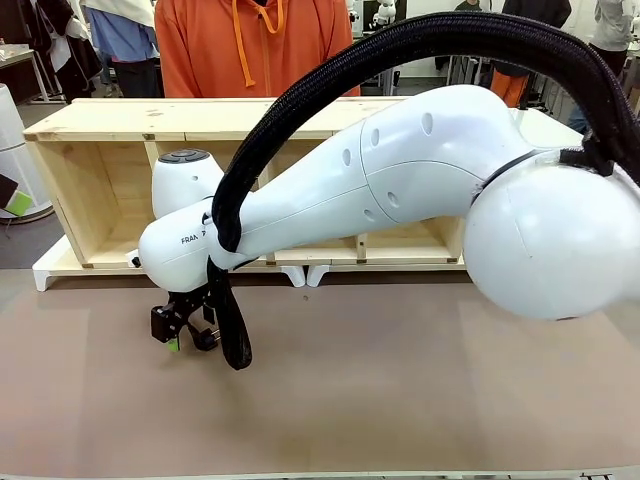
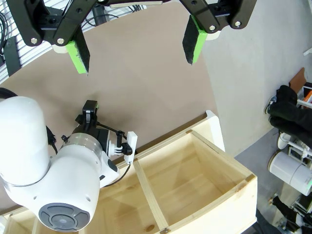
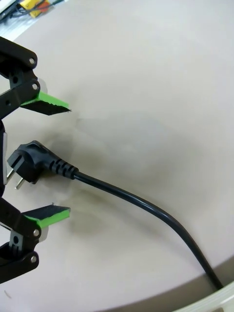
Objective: Perform cable management.
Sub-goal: When the cord part of the Power Cable appears at the lower middle area of the table and stops, grasp the cord part of the Power Cable.
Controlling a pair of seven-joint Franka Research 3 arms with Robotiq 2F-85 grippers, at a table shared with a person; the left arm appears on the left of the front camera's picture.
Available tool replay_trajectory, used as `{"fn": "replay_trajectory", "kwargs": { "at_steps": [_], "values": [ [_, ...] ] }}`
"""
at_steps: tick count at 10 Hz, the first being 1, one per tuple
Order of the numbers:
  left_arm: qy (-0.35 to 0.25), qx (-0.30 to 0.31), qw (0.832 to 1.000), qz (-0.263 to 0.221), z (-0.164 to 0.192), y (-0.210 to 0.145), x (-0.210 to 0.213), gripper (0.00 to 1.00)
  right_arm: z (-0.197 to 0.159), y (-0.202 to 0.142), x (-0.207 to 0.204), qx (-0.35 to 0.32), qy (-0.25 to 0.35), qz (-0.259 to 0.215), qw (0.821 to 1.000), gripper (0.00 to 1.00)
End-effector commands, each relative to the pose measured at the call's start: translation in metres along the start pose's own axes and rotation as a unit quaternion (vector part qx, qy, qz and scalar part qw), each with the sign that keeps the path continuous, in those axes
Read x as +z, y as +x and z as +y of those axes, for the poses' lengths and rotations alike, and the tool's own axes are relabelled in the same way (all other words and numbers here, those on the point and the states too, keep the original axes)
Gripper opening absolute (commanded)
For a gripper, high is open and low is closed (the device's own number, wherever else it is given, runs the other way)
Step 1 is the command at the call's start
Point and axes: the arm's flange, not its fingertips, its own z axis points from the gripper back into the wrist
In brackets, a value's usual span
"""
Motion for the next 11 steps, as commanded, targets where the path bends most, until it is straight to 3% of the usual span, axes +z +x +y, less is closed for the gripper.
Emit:
{"fn": "replay_trajectory", "kwargs": {
  "at_steps": [1,2,8,11],
  "values": [
    [-0.005,-0.001,1.0,-0.005,-0.0003,0.0019,-0.0005,1.0,0.0031,0.0077,-0.0016,-0.012,-0.019,0.013,1.0,0.77],
    [-0.005,-0.001,1.0,-0.005,-0.0003,0.0019,-0.0005,1.0,0.0027,0.0073,-0.002,-0.008,-0.023,0.001,1.0,0.62],
    [-0.005,-0.001,1.0,-0.005,-0.0003,0.0019,-0.0005,1.0,-0.0018,0.0094,-0.0078,-0.001,-0.03,-0.004,1.0,0.62],
    [-0.005,-0.001,1.0,-0.005,-0.0003,0.0019,-0.0005,1.0,-0.0032,0.0083,-0.0087,-0.002,-0.037,0.006,0.999,0.36]
  ]
}}
